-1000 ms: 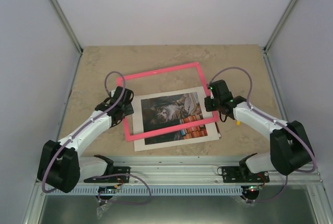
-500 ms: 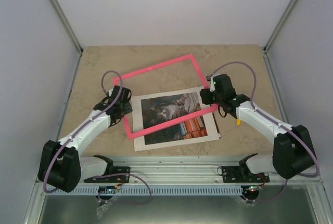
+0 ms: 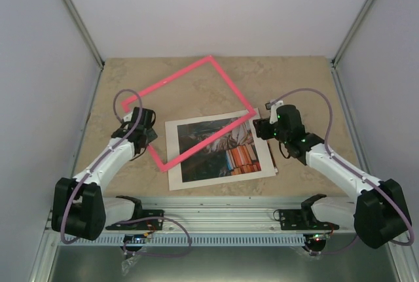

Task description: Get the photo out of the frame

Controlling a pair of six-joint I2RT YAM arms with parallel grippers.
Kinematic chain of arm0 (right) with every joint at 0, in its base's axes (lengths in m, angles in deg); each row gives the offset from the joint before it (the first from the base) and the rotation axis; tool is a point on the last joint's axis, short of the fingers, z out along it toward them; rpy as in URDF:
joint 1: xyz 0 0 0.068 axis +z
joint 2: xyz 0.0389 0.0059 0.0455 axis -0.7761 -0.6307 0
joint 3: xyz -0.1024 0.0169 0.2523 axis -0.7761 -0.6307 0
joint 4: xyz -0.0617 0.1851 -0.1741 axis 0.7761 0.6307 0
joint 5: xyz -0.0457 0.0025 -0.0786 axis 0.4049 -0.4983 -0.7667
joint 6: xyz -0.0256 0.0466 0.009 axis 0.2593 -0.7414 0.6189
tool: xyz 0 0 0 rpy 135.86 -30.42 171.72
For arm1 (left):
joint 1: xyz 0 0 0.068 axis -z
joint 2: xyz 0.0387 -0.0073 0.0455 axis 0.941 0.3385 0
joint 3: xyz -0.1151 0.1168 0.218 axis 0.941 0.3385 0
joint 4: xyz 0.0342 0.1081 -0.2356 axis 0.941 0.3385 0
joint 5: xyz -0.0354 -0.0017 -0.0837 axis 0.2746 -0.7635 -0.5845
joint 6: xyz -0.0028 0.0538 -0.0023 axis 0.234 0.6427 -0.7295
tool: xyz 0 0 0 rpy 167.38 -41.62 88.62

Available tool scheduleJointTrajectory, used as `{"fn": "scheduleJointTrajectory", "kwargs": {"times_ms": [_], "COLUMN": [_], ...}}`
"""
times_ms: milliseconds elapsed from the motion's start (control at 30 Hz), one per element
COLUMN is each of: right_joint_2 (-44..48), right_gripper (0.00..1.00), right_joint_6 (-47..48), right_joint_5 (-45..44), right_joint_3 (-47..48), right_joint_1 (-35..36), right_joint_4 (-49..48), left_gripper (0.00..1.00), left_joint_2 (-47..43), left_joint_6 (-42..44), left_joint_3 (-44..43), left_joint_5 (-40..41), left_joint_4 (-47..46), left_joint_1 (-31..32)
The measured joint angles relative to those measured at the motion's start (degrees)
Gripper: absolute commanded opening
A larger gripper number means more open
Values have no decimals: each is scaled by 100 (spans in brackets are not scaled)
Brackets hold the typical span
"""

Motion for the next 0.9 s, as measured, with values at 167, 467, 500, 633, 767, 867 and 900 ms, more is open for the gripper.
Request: {"fn": "scheduleJointTrajectory", "kwargs": {"times_ms": [167, 467, 500, 633, 767, 867, 900], "right_joint_2": [114, 293, 304, 306, 284, 282, 282], "right_gripper": [70, 70, 70, 70, 70, 70, 70], "right_joint_6": [-39, -136, -146, -170, -179, -192, -195], "right_joint_5": [-24, -66, -87, -133, -146, -149, -149], "right_joint_3": [-136, -446, -455, -459, -459, -459, -459], "right_joint_1": [0, 0, 0, 0, 0, 0, 0], "right_joint_4": [-236, -481, -501, -553, -584, -584, -586], "left_gripper": [0, 0, 0, 0, 0, 0, 0], "left_joint_2": [-28, 293, 337, 496, 702, 907, 953], "left_joint_6": [-286, -1032, -1088, -1255, -1316, -1366, -1392], "left_joint_3": [17, -72, -83, -118, -118, -92, -66], "left_joint_5": [35, -85, -131, -219, -380, -529, -542], "left_joint_4": [177, 503, 498, 442, 310, 168, 129], "left_joint_1": [-479, -1958, -2118, -2583, -2970, -3248, -3307]}}
